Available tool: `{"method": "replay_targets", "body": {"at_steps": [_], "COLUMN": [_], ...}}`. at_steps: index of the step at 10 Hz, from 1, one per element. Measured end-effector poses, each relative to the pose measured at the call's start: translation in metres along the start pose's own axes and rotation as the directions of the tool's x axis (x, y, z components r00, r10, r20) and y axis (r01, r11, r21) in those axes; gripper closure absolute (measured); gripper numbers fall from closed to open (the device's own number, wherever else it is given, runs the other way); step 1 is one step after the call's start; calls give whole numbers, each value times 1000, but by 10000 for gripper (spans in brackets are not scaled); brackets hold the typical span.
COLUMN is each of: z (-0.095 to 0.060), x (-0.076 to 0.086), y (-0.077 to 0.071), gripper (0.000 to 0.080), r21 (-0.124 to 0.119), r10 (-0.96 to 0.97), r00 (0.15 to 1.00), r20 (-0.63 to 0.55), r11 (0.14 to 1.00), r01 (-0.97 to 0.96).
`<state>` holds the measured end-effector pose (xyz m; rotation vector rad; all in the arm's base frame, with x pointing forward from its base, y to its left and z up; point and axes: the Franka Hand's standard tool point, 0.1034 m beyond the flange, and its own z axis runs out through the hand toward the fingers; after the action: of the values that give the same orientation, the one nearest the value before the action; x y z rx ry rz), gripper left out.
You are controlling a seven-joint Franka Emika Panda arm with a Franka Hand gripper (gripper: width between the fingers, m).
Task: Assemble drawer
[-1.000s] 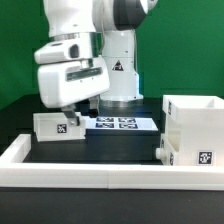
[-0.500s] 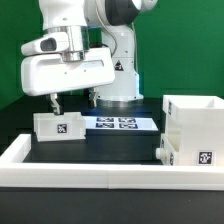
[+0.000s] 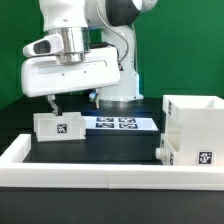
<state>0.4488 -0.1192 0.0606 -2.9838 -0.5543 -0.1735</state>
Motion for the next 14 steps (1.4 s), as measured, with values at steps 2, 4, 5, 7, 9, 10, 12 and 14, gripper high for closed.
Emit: {"method": "replay_targets", "body": {"at_steps": [2,4,5,7,9,10,12,14], "z": [0,6,10,22,37,42,46,48], "x": [-22,-43,-52,-67,-73,-75,-78,-81], "y": [-8,-15,-17,-19,-21,-23,-24,-23], "gripper": [151,151,151,151,151,151,151,151], "r21": [-32,-33,-45,-44,-42,-37,-30,-33], "r10": [24,25,26,41,49,51,44,43], "r00": [1000,1000,1000,999,999,999,999,999], "r20": [-3,13,10,15,12,14,19,17], "r11": [999,999,999,998,998,998,999,999], "r01": [-25,-24,-25,-40,-48,-50,-43,-43]}}
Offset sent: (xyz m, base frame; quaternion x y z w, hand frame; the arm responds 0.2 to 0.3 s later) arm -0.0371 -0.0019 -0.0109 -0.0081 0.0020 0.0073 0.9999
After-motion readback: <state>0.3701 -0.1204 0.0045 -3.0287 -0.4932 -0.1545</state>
